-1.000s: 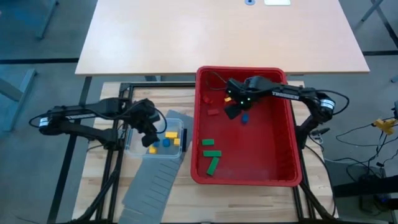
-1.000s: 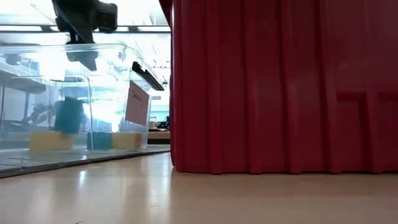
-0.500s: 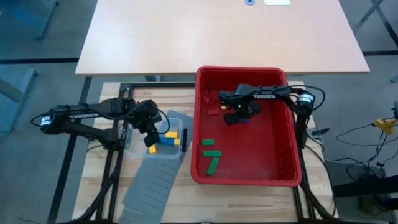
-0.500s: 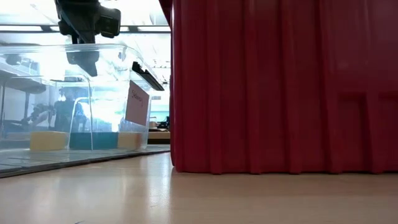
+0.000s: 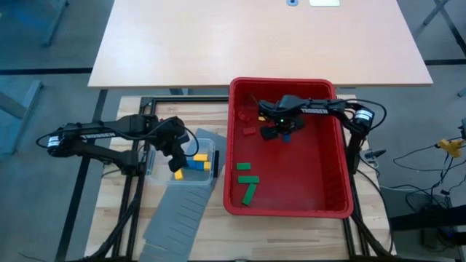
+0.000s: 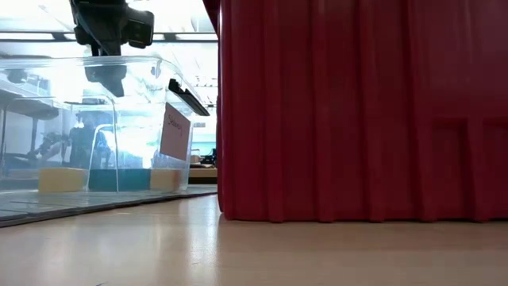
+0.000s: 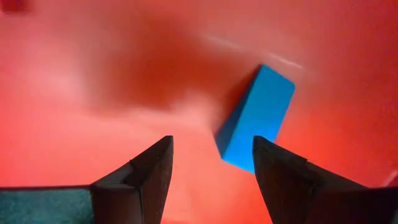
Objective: Sort blocks
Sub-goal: Remove the blue block from the red bin
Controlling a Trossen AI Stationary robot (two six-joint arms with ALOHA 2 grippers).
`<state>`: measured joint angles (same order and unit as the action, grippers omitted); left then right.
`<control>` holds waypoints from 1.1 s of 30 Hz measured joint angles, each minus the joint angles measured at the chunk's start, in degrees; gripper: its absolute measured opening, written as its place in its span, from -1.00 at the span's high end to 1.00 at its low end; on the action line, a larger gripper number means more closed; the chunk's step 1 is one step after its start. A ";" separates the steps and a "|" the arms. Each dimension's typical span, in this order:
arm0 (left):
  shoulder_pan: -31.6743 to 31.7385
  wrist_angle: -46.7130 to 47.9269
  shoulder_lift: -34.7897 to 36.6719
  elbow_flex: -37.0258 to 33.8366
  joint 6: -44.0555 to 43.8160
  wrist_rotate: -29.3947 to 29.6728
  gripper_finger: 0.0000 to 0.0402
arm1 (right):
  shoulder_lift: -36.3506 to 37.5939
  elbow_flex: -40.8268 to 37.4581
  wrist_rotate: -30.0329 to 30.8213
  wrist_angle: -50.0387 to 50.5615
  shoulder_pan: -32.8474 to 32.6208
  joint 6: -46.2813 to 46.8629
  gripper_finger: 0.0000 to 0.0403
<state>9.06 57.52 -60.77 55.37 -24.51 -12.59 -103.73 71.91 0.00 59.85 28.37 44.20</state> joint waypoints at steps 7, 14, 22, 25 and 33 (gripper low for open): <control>0.00 -0.02 0.00 -0.02 0.00 -0.01 -0.57 | 5.59 -4.00 -0.43 -2.17 2.00 1.53 0.03; 0.00 -0.03 0.00 -0.02 0.02 -0.01 -0.57 | 16.29 -17.52 -5.32 -13.28 3.50 8.02 0.08; 0.00 -0.08 0.00 -0.02 0.06 -0.03 -0.57 | 22.38 -25.80 -7.28 -26.89 4.38 17.42 0.18; 0.00 -0.08 0.00 -0.02 0.06 -0.03 -0.57 | 22.17 -25.89 -5.28 -24.35 5.49 17.33 0.16; 0.00 -0.12 0.00 -0.02 -0.18 -0.09 -0.57 | 21.76 -25.89 -4.36 -23.42 8.09 16.69 0.04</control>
<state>9.06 57.41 -60.77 55.35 -24.69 -12.69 -81.97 46.02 -4.36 36.43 36.46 60.88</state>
